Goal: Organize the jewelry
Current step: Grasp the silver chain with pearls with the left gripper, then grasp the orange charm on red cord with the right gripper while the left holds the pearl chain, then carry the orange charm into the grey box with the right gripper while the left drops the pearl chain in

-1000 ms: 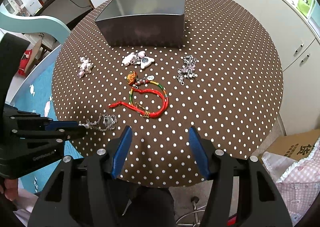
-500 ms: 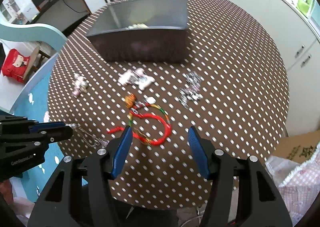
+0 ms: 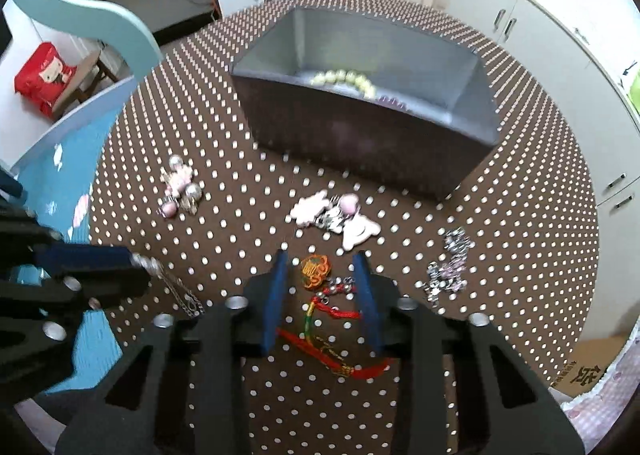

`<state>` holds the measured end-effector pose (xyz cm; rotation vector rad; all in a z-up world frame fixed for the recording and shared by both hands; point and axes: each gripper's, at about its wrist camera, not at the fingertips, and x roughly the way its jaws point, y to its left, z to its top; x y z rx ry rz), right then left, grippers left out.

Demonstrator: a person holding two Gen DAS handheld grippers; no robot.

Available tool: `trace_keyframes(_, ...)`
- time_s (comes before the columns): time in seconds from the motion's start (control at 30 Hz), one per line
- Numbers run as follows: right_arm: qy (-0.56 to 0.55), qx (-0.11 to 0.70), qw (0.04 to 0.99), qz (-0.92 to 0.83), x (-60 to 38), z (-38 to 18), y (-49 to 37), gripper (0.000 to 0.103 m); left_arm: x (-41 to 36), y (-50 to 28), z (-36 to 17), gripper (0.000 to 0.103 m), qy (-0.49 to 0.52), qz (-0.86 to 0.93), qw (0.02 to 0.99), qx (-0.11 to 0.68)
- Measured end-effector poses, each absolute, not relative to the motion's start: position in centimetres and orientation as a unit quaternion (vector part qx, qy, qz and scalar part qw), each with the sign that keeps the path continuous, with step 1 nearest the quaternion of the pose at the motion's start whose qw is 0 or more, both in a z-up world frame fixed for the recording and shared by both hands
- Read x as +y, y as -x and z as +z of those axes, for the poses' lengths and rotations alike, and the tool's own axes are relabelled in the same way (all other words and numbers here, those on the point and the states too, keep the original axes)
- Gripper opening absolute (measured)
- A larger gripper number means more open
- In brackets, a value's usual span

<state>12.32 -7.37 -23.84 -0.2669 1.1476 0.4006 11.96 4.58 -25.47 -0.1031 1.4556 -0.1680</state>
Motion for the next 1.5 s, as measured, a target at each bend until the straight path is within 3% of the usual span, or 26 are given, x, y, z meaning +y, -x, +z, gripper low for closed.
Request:
trace_keyframes(0.1,0.129,0.540,0.810,0.192,-7.2,-24.3,-12.4,0.015,4.6,-12.7,-25.9,0.014,0.050,-0.075,0.742,0.665)
trace_keyframes(0.17,0.123,0.542,0.808,0.194,-7.2,-24.3,-12.7,0.015,4.8,-13.2,-26.0,0.014,0.052,-0.074,0.742,0.664)
trace_keyframes(0.23,0.119,0.544,0.808,0.193,-7.2,-24.1,-12.8,0.015,5.0,-13.7,-26.0,0.002,0.053,-0.074,0.743,0.664)
trace_keyframes(0.63,0.062,0.516,0.839,0.164,-9.4,-19.9,-12.9,0.015,3.7,-15.5,-25.1,0.003,0.051,-0.104,0.740,0.663)
trace_keyframes(0.73,0.048,0.517,0.841,0.155,-10.4,-19.8,-12.5,0.015,4.0,-15.5,-26.1,0.011,0.059,-0.101,0.725,0.678)
trace_keyframes(0.8,0.041,0.520,0.840,0.151,-10.5,-19.8,-12.4,0.015,4.2,-15.6,-26.9,0.042,0.059,-0.093,0.719,0.686)
trace_keyframes(0.97,0.039,0.526,0.838,0.142,-10.8,-19.9,-12.0,0.015,4.5,-16.5,-28.2,0.044,0.062,-0.082,0.719,0.688)
trace_keyframes(1.13,0.035,0.529,0.837,0.134,-11.7,-19.7,-11.9,0.015,3.5,-16.7,-29.2,0.041,0.038,-0.075,0.714,0.695)
trace_keyframes(1.27,0.027,0.532,0.836,0.133,-11.9,-19.9,-11.9,0.015,2.9,-17.1,-29.1,0.013,0.028,-0.067,0.718,0.693)
trace_keyframes(1.5,0.031,0.529,0.836,0.139,-11.8,-19.8,-12.0,0.015,3.3,-16.7,-29.2,0.010,0.038,-0.068,0.718,0.692)
